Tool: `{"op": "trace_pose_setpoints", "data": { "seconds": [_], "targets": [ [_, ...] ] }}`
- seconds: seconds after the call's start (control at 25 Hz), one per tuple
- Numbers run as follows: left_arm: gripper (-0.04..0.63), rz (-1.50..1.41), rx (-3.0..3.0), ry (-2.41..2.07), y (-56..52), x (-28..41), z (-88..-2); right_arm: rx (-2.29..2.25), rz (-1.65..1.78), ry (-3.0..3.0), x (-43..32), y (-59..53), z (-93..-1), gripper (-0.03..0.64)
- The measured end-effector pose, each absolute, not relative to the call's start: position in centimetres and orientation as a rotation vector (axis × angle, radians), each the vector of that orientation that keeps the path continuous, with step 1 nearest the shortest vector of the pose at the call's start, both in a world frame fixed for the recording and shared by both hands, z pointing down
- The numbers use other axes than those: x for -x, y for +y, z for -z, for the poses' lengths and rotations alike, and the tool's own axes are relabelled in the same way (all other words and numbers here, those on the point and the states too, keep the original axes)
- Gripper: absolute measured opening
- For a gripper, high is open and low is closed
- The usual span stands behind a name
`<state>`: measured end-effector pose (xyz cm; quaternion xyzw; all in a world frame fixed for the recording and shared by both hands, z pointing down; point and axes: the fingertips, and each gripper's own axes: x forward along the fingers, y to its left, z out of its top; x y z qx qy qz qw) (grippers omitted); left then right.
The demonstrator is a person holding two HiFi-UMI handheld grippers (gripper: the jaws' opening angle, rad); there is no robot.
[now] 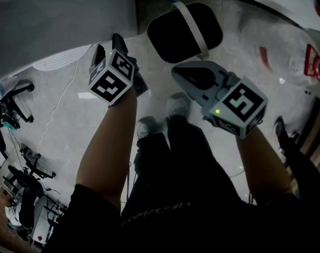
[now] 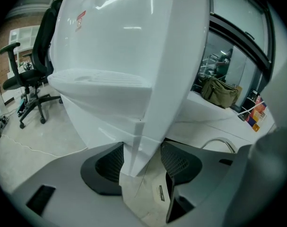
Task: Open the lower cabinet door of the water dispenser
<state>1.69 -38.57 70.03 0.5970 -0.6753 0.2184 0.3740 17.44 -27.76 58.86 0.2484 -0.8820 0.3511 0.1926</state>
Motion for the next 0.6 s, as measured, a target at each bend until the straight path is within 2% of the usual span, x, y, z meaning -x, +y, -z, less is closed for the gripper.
{"op": "trace_pose_setpoints", "data": {
  "seconds": [0.6],
  "targets": [
    [0.236, -0.583, -1.573, -1.733, -38.1, -0.7, -69.9, -0.789, -0.972, -2.438, -18.8, -27.6, -59.4, 0.014]
  ]
}}
